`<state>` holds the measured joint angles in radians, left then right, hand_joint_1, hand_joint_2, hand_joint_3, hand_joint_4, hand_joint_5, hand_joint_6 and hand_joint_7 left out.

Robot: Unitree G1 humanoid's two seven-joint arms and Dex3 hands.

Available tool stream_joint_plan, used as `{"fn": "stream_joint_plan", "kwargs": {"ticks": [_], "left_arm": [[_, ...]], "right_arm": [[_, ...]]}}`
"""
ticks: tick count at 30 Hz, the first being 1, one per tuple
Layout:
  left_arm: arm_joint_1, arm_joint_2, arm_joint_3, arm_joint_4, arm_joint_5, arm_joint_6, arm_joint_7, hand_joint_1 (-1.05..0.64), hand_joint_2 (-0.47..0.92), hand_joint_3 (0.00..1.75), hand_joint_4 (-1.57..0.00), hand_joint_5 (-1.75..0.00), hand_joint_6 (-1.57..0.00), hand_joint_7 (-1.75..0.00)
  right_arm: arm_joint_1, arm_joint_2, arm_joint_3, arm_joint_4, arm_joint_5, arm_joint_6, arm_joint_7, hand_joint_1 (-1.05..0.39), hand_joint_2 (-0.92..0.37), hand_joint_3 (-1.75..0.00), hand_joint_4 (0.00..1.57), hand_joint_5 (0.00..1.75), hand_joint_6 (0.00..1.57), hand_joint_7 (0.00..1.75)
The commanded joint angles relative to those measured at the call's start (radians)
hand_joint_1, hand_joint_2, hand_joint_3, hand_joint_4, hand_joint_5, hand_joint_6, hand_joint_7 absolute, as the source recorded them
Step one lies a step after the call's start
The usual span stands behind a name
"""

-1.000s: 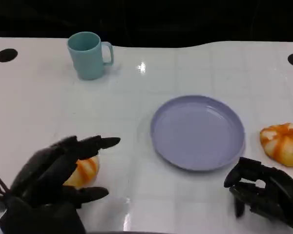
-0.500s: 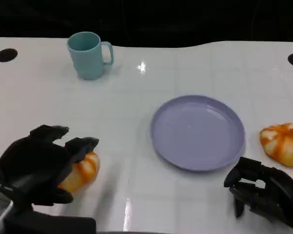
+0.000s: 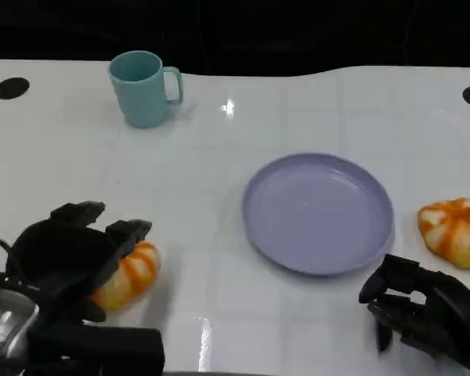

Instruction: Grasp the bread from the table and place it into the plate.

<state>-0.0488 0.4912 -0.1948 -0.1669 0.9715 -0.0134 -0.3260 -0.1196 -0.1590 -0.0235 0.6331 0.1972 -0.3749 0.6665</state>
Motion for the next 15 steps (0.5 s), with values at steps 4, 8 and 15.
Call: {"fn": "stream_joint_plan", "kwargs": {"ticks": [4,8,15], "left_arm": [[-0.087,0.024,-0.049,0.133,-0.021,0.01,-0.014,-0.32,0.7,0.01,-0.09,-0.03,-0.2,0.0],[-0.164,0.018,-0.096,0.278,-0.031,-0.01,0.01,-0.3,0.71,0.01,-0.11,-0.04,-0.2,0.0],[-0.244,0.0,-0.149,0.426,-0.077,-0.019,0.007,-0.26,0.71,0.01,-0.11,-0.03,-0.22,-0.01]], "right_arm": [[0.026,-0.008,-0.002,0.005,0.001,0.031,0.006,-0.54,-0.92,-0.26,0.67,1.75,0.66,1.4],[0.024,-0.009,-0.004,0.015,0.003,0.019,0.015,-0.53,-0.92,-0.27,0.66,1.75,0.66,1.4],[0.028,-0.01,0.0,0.005,-0.003,0.024,0.004,-0.55,-0.92,-0.27,0.66,1.75,0.66,1.4]]}}
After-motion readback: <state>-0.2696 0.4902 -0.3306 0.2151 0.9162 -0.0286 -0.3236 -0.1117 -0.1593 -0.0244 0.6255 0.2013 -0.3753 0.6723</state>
